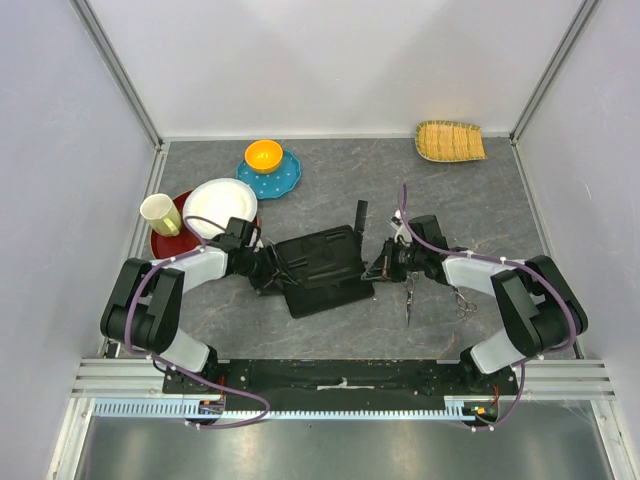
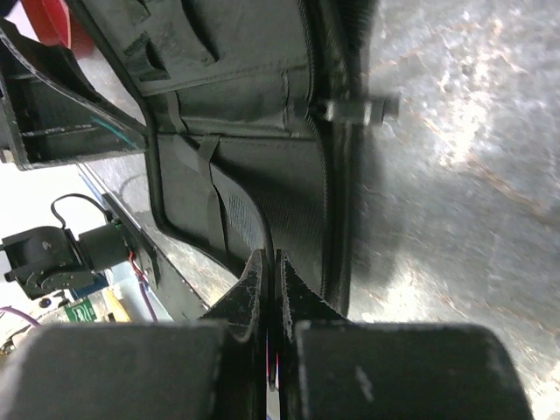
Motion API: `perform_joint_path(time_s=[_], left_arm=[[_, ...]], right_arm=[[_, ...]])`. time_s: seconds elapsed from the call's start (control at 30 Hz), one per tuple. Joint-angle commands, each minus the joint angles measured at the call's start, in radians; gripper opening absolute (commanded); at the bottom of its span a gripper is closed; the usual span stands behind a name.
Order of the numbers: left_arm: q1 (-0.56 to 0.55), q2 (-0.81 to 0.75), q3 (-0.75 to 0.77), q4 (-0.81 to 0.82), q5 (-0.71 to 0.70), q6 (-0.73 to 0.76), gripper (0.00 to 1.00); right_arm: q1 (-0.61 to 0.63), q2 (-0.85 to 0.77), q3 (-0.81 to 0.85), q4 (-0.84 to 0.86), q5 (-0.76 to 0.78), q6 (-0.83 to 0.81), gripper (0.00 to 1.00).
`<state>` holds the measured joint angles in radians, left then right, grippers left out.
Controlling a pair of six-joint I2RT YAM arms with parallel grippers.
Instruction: Sort the hair-cutting tools
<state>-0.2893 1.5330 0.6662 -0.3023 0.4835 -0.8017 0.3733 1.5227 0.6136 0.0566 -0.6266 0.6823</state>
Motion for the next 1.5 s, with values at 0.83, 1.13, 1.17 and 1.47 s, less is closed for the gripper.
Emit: perform_joint_path(time_s=[0.83,1.13,1.17,1.47], left_arm=[[-0.04,0.064,0.002,-0.049,-0.175,0.056,0.49],[-0.045,0.101,0.082,-0.021,-0.212,0.087,0.46],[-0.045,0.114,0.09,-0.02,-0.214,0.097,0.46],[-0.047,0.139,0.133,-0.046,-0.238,0.145,0.47]], right_arm=[[-0.059,0.39,0.446,-0.369,-0.008,-0.463,0.0],[-0.091,0.407,0.465,-0.385,-0.054,-0.487,0.0],[-0.091,0.412,0.472,-0.386,-0.061,-0.49,0.0],[-0.086,0.475,0.603,-0.403,-0.096,-0.576,0.0]])
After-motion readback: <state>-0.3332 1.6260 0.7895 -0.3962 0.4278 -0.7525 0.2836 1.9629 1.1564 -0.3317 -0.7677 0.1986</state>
